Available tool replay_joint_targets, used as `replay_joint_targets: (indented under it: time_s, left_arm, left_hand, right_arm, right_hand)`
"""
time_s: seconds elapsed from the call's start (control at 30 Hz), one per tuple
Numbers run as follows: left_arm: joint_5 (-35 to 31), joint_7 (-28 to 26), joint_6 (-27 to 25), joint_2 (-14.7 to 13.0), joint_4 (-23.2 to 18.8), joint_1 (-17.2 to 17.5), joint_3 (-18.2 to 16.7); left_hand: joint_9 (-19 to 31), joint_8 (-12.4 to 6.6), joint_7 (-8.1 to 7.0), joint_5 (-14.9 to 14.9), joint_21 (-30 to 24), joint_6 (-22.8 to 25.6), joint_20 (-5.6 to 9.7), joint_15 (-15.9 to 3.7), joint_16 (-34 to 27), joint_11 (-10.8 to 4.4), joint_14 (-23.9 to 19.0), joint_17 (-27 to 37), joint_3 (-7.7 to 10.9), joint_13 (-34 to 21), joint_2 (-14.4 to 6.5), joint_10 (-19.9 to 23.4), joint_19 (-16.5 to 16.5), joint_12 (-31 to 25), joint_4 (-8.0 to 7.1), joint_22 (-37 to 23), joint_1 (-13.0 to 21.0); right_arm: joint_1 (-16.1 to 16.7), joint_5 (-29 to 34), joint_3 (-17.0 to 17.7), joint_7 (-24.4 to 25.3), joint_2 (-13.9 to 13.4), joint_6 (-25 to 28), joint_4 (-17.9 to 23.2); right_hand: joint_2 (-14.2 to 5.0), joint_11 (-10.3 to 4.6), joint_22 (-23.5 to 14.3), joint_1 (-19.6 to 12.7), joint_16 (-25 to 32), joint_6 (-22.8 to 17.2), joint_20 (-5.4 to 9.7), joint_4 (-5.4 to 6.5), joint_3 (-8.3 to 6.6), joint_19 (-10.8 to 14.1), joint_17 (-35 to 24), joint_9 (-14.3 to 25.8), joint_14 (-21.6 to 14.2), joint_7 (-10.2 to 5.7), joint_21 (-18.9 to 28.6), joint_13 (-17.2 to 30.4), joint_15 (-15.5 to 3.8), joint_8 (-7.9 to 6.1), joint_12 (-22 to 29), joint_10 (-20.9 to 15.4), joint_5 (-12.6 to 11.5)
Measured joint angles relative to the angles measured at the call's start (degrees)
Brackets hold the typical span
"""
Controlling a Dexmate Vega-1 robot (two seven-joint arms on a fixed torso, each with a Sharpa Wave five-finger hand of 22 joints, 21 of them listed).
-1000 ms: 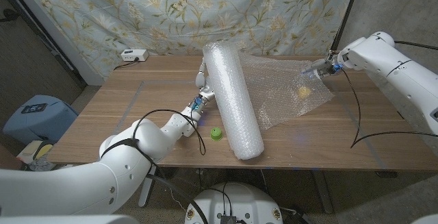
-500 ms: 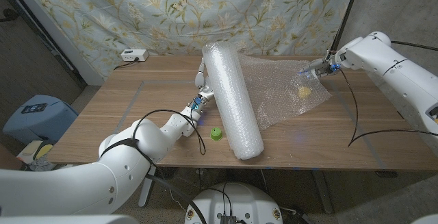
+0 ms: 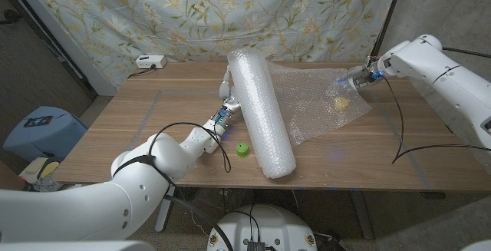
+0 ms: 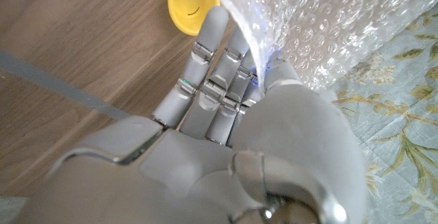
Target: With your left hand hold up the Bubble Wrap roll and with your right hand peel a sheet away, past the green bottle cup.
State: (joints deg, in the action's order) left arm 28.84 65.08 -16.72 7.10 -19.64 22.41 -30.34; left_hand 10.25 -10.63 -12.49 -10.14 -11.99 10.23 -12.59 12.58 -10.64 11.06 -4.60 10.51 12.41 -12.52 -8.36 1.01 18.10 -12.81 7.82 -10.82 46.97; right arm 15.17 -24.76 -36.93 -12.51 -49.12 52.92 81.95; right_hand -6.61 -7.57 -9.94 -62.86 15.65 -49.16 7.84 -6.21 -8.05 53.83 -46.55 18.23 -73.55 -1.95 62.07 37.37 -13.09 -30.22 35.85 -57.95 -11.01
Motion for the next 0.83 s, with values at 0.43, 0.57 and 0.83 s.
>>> replay_joint_targets:
  time_s: [0.43, 0.57, 0.83]
  left_arm:
    - [-1.39, -0.24, -0.08, 0.29, -0.02, 0.0, -0.89]
    - [-1.65, -0.12, -0.12, 0.32, -0.04, -0.01, -0.9]
    - [-1.78, 0.34, -0.26, 0.32, -0.06, 0.0, -0.59]
  left_hand:
    - [0.0, 0.0, 0.1, 0.0, 0.0, 0.52, 0.0, 0.0, 0.0, 0.0, 0.0, 0.0, 0.0, 0.0, -0.23, 0.0, 0.0, 0.0, 0.0, 0.0, -0.23]
    - [0.0, 0.0, 0.1, 0.0, 0.0, 0.52, 0.0, 0.0, 0.0, 0.0, 0.0, 0.0, 0.16, 0.0, -0.23, 0.0, 0.0, 0.0, 0.17, 0.01, -0.23]
    - [0.0, 0.0, 0.1, 0.0, 0.0, 0.52, 0.0, 0.0, 0.0, 0.0, 0.0, 0.0, 0.4, 0.0, -0.23, 0.0, 0.0, -0.01, -0.08, 0.01, -0.23]
  right_arm:
    - [-0.02, -0.89, 0.06, -4.03, -1.47, -1.86, 0.84]
    - [-0.02, -1.24, 0.2, -5.36, -1.96, -2.46, 0.87]
    - [0.52, -2.21, 0.83, -7.7, -3.02, -3.78, 0.97]
  right_hand:
    - [2.01, 2.5, 0.35, 6.88, -3.36, 3.53, -0.49, 2.75, 2.26, -1.32, 1.45, -2.08, 5.08, 1.29, -3.16, -4.07, 0.23, 5.07, -3.51, 4.54, -0.19]
    - [3.29, 3.39, 0.35, 9.07, -4.02, 4.79, -0.68, 3.72, 3.24, -1.5, 1.98, -2.66, 6.64, 1.75, -4.53, -4.93, 0.32, 6.77, -4.29, 5.84, -0.53]
    - [6.12, 4.59, 0.62, 12.99, -4.65, 7.12, -0.88, 5.52, 5.7, -2.52, 3.0, -3.35, 10.52, 2.46, -7.57, -5.16, 1.58, 9.7, -5.35, 9.5, -2.0]
